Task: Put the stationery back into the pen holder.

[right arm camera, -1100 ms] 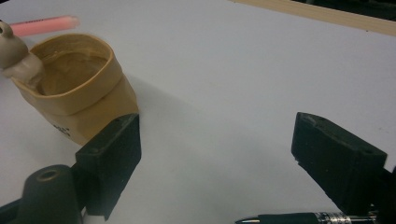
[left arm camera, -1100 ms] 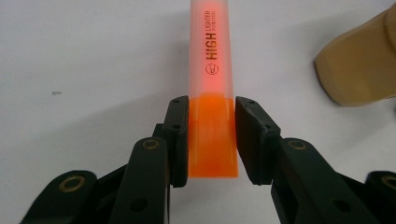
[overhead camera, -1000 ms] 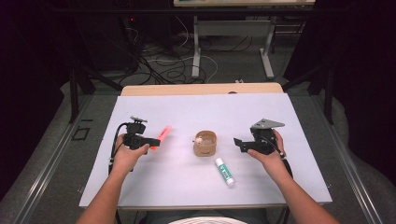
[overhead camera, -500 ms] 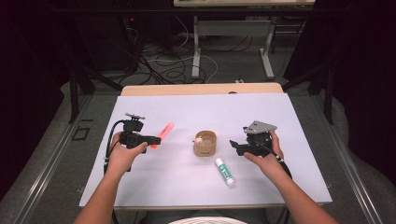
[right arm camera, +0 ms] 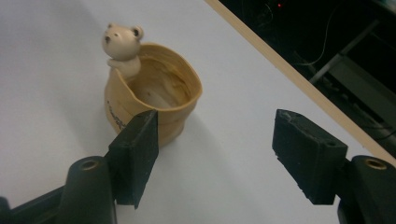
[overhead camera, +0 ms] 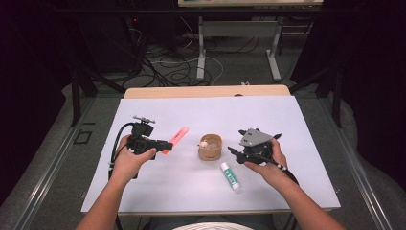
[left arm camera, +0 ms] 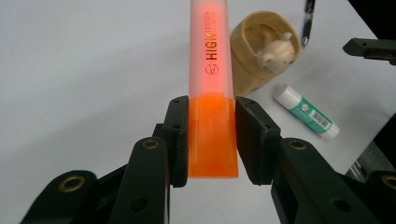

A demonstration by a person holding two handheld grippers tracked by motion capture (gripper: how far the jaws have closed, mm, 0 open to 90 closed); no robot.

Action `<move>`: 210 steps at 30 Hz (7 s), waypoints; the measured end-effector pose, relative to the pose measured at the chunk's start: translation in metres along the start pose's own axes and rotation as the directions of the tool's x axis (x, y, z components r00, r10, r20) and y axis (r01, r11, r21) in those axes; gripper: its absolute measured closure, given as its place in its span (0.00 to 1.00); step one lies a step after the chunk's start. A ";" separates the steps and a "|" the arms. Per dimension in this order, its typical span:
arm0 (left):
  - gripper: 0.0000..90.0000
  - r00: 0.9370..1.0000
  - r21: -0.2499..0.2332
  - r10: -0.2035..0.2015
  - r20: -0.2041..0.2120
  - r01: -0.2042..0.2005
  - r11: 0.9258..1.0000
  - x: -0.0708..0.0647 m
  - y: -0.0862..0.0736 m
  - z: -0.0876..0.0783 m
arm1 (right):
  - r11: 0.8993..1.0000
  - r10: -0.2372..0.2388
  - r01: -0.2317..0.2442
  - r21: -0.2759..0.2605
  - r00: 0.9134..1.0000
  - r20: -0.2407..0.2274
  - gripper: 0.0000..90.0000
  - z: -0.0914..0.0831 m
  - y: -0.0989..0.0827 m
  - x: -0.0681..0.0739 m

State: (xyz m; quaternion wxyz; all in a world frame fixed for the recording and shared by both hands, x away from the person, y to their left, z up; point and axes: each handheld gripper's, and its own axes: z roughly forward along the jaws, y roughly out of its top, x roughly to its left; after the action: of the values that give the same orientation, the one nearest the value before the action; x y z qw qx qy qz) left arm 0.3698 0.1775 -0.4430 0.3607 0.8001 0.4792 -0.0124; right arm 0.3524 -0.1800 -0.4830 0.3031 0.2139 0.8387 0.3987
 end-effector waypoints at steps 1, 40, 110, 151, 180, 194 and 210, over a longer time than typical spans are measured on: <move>0.75 1.000 0.004 0.004 0.001 -0.004 1.000 -0.003 -0.001 -0.001 | 1.000 -0.017 0.017 -0.008 1.000 -0.005 0.35 -0.001 0.003 0.002; 0.75 0.990 0.242 0.034 0.139 -0.067 0.968 -0.066 0.014 0.015 | 0.915 -0.404 0.398 -0.069 0.906 -0.129 0.58 -0.023 0.048 0.063; 0.61 0.968 0.283 -0.135 0.210 0.072 0.956 -0.081 0.025 0.040 | 0.720 -0.693 0.694 -0.028 0.716 -0.085 0.86 -0.009 0.041 0.085; 0.33 0.999 -0.115 0.031 -0.006 -0.032 0.993 -0.047 0.026 0.009 | 0.991 -0.050 0.025 -0.132 0.980 -0.192 0.86 0.008 0.049 -0.001; 0.06 0.989 -0.181 0.110 -0.095 -0.126 0.975 -0.039 0.005 0.029 | 0.917 0.335 -0.370 -0.148 0.917 -0.218 0.86 0.053 0.018 -0.008; 0.06 0.991 -0.163 0.091 -0.095 -0.106 0.981 -0.033 0.000 0.032 | 0.918 0.341 -0.366 -0.151 0.925 -0.169 0.86 0.068 0.003 0.002; 0.07 0.991 -0.139 0.085 -0.102 -0.099 0.985 -0.032 -0.002 0.037 | 0.939 0.321 -0.330 -0.095 0.942 -0.103 0.78 0.065 -0.001 0.003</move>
State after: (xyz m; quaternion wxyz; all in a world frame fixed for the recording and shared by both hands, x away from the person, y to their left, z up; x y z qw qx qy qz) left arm 0.3627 0.1323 -0.4596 0.3944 0.7929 0.4581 0.0772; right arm 0.3949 -0.1439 -0.5175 0.2081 0.3153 0.7806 0.4980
